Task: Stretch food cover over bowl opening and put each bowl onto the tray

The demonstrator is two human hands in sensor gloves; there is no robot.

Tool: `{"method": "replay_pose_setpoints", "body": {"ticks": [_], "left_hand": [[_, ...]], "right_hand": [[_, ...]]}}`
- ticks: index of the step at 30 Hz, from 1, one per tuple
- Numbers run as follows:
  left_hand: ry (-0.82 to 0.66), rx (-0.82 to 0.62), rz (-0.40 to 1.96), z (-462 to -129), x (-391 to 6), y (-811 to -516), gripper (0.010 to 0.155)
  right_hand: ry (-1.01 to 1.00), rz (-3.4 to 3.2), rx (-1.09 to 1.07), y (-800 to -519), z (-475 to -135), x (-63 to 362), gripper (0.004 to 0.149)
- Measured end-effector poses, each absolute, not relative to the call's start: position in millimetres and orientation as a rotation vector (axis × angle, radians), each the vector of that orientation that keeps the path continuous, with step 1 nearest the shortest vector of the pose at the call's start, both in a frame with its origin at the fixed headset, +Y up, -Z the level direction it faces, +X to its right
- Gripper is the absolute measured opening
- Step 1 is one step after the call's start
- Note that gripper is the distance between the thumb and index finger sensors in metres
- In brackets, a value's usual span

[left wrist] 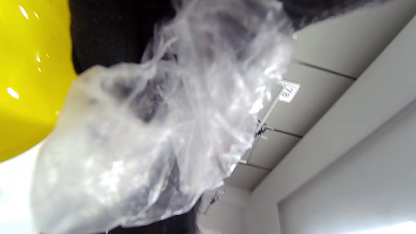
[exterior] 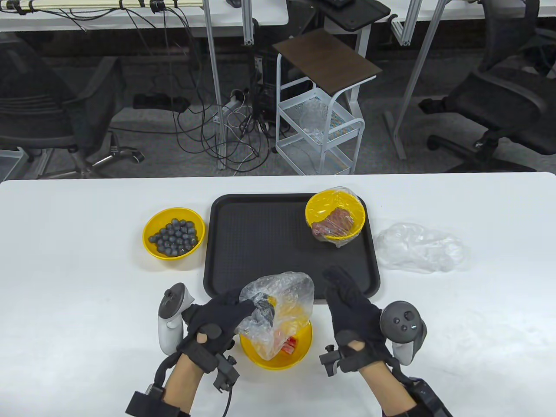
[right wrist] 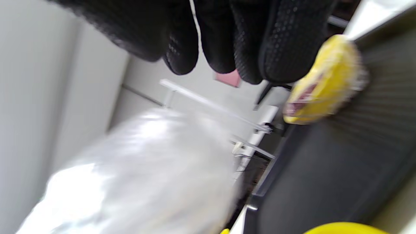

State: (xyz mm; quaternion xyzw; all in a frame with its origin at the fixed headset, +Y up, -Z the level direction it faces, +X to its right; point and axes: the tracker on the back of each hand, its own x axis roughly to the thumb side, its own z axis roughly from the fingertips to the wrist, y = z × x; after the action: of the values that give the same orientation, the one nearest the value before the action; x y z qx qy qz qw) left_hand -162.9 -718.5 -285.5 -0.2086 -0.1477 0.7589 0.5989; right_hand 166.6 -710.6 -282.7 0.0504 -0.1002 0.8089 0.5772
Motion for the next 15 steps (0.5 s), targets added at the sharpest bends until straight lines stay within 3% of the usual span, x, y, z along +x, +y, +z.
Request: {"method": "replay_pose_setpoints", "body": {"ticks": [3,6,9,15], "left_hand": [[-0.391,-0.511,1.749,-285,-159,-716,0.042],[-0.355,-0.491,1.716,-284,-158,-718,0.042],[-0.286,-0.447,1.657,-282,-157,-718,0.042],[-0.237,-0.395,1.435,-277,-141,-717,0.042]], "right_hand": [[0.01,1.78,0.117,-733,-296,162,0.059],[0.257,1.535,0.307,-744,-297,142,0.076],[0.324,1.531,0.421,-741,-292,125,0.084],[0.342,1.638,0.548,-729,-278,93,0.084]]}}
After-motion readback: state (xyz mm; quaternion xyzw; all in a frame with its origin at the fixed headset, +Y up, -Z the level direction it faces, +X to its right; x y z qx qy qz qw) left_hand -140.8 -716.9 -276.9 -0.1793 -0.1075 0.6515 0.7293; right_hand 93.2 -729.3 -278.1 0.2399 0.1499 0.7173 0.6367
